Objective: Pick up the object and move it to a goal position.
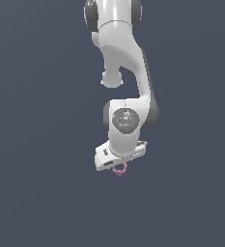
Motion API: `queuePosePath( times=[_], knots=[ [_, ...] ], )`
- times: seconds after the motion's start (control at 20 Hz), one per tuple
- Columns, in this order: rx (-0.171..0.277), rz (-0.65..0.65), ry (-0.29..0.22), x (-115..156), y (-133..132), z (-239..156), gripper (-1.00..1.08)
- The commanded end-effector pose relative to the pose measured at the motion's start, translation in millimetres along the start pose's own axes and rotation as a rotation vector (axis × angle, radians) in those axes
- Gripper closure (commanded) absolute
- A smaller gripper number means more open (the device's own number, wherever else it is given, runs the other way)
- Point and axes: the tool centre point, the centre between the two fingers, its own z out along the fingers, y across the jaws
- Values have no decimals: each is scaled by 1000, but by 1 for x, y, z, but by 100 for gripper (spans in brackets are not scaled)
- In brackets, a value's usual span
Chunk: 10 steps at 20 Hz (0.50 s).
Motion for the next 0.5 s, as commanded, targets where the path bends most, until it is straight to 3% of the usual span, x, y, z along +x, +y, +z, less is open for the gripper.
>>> queuePosePath(
  times=[0.0, 0.45],
  knots=[
    [0, -1, -1, -1, 0, 10, -92],
    [0, -3, -1, -1, 0, 46, -92]
  ],
)
